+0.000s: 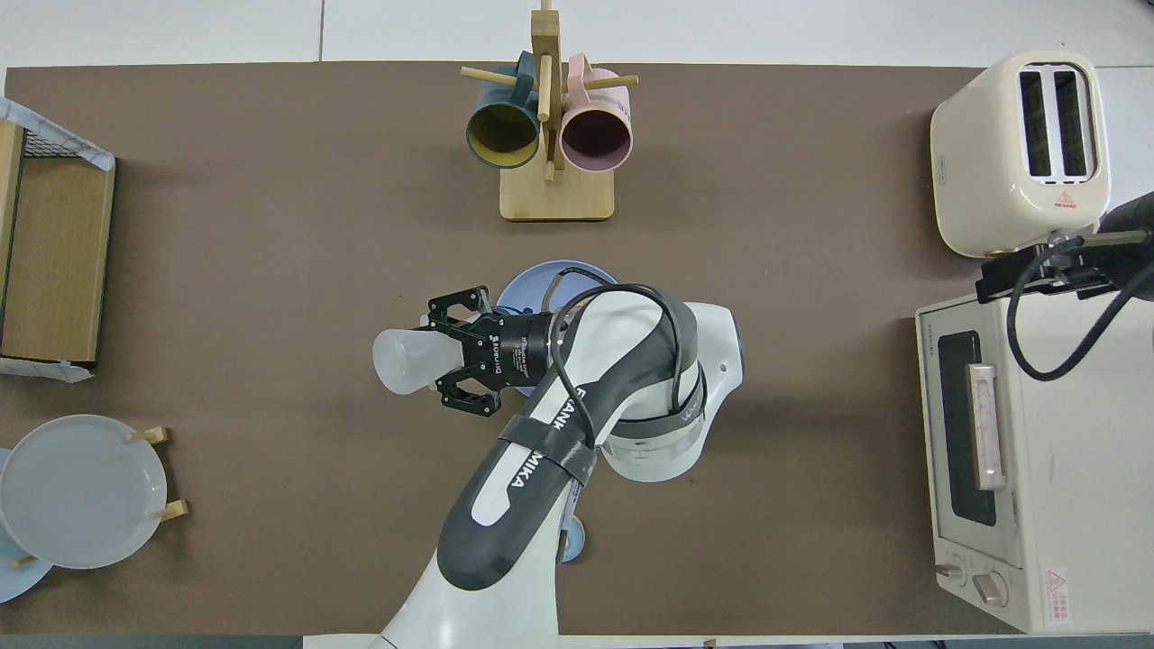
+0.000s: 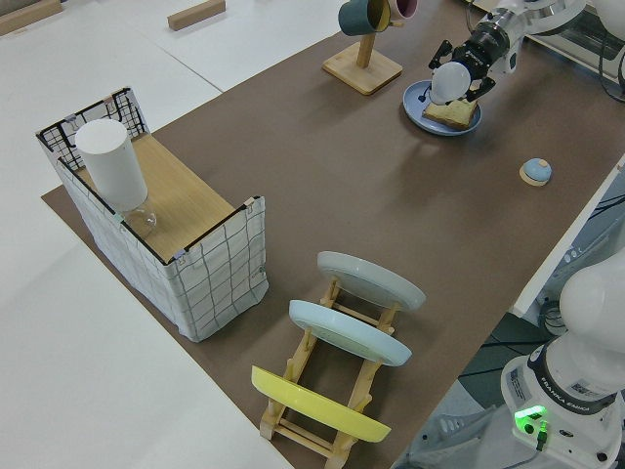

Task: Put bread on plate and add seasoning
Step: 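Hold the shaker over the bread with the left gripper and shake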

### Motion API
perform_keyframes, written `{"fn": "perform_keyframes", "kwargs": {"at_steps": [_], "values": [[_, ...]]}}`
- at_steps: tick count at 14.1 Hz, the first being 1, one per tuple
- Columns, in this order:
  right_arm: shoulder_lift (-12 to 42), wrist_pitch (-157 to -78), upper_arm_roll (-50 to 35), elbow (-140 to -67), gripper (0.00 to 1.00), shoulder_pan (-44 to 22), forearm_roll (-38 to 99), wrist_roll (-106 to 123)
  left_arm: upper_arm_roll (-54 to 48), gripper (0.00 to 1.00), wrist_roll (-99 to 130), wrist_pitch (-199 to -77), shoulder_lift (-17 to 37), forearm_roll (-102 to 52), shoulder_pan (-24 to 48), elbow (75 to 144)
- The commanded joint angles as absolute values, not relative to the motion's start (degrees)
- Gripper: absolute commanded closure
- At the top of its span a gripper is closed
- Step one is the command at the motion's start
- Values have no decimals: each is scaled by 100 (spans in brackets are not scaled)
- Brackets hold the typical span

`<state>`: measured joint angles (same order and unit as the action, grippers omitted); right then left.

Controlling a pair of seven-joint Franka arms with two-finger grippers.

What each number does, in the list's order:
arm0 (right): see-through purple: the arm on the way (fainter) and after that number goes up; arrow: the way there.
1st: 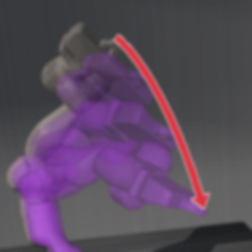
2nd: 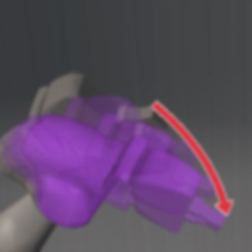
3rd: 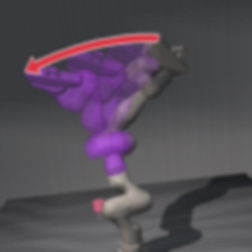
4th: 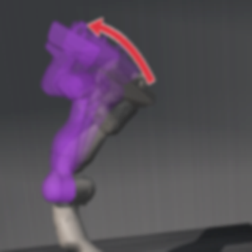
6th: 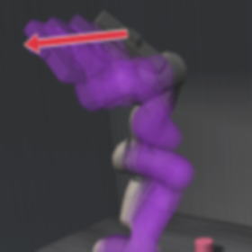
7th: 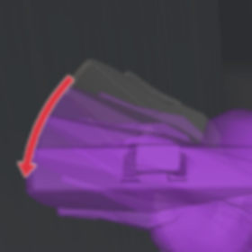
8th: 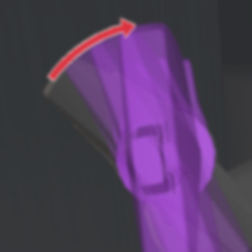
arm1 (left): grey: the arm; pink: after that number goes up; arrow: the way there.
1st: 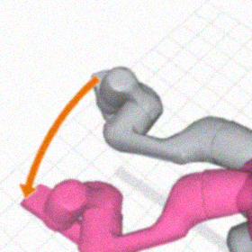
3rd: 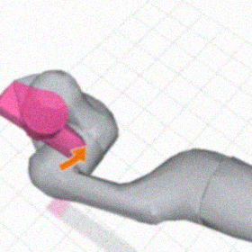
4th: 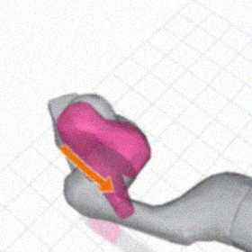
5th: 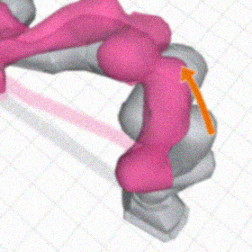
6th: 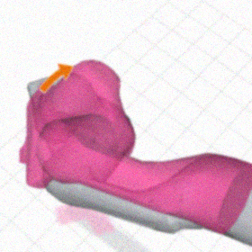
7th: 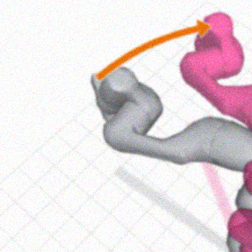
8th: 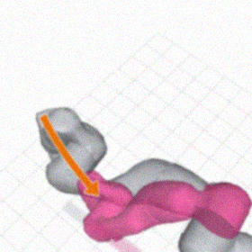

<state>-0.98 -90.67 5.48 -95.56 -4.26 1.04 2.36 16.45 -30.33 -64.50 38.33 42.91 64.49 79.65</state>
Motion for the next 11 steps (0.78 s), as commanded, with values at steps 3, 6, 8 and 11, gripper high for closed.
{"fn": "perform_keyframes", "kwargs": {"at_steps": [3, 6, 8, 11], "values": [[-220, -9132, 492, -9703, 0, -369, 105, 167, 1723, 100, -3085, -6363, 3894, 4859, 6925, 8068], [-229, -9132, 492, -9703, 0, -352, 105, 167, 1714, 100, -3085, -6660, 4007, 5403, 6900, 8392], [-229, -9132, 492, -9703, 0, -360, 105, 167, 1731, 100, -3085, -6846, 4025, 5475, 6742, 8446], [-220, -9132, 483, -9703, 0, -352, 105, 167, 1740, 100, -3085, -7048, 4034, 5642, 6592, 8429]]}}
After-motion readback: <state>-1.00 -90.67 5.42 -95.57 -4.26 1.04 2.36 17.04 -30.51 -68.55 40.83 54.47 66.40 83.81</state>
